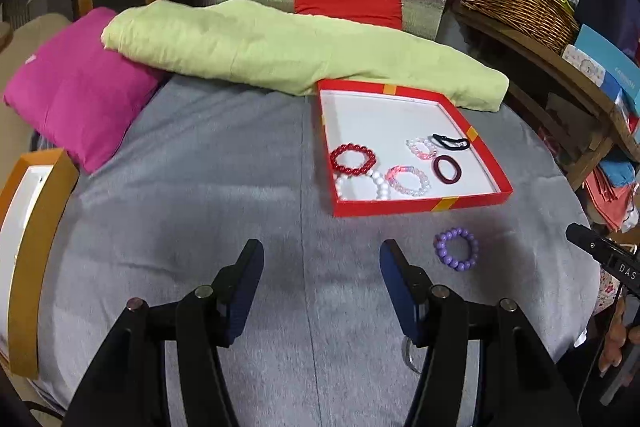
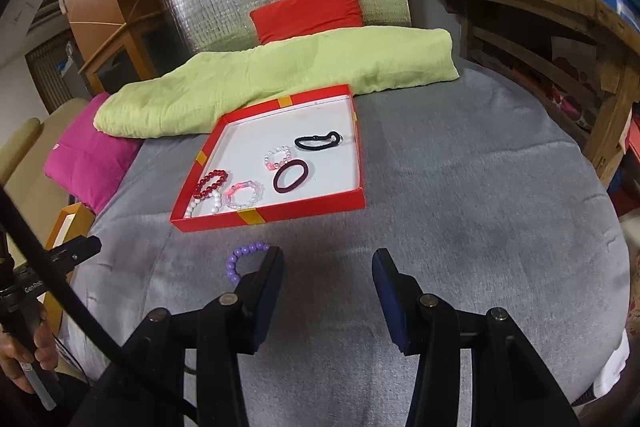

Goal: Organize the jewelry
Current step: 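Grasp the purple bead bracelet with the right tool while the left tool reaches the silver bangle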

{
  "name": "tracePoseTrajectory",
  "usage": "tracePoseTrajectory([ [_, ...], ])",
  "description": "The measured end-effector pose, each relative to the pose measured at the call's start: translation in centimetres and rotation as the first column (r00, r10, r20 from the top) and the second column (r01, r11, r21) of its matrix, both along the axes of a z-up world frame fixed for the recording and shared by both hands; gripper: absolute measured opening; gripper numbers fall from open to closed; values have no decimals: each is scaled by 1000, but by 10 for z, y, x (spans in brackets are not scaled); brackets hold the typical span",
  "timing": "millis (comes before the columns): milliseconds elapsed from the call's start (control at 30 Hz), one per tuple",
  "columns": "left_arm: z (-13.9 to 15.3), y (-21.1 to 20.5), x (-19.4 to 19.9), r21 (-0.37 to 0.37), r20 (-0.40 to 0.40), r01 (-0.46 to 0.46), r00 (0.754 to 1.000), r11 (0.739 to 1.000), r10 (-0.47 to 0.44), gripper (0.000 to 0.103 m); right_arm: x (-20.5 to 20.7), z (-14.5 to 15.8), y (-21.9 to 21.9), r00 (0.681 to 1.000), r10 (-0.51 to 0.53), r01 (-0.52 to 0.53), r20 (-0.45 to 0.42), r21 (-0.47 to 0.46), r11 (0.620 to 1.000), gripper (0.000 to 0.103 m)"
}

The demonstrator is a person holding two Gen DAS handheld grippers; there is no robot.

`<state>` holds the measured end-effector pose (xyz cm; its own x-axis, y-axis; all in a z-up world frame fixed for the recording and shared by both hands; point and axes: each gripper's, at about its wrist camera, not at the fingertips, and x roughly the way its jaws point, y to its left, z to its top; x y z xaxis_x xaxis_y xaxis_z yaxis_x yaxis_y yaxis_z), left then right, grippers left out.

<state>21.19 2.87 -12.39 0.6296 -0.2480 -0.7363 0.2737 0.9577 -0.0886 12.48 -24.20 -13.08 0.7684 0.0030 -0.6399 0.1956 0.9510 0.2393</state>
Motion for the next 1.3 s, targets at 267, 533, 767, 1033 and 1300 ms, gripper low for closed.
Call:
tracePoseTrajectory([
  [267, -25, 25, -6, -11, -87, -56, 995, 998, 55, 61, -8, -24, -20, 1000, 1, 0, -17, 84, 996, 50],
  [533, -41, 23, -12, -45, -160, -25, 987, 999, 18, 61, 9, -40, -5, 990, 113, -103, -85, 117, 988, 50],
  [767, -42, -16, -20, -55, -166, 134, 976, 989, -141, 61, 37, -50, 32, 969, 216, -208, -118, 79, 975, 50],
  [1033, -61, -47, -40, -8, -228, 310, 925, 951, -303, 61, 88, -56, 50, 967, 225, -217, -121, 73, 973, 48],
  [1300, -77, -66, -53, -81, -295, 426, 853, 901, -430, 67, 101, -67, 66, 967, 187, -200, -174, -63, 978, 11],
])
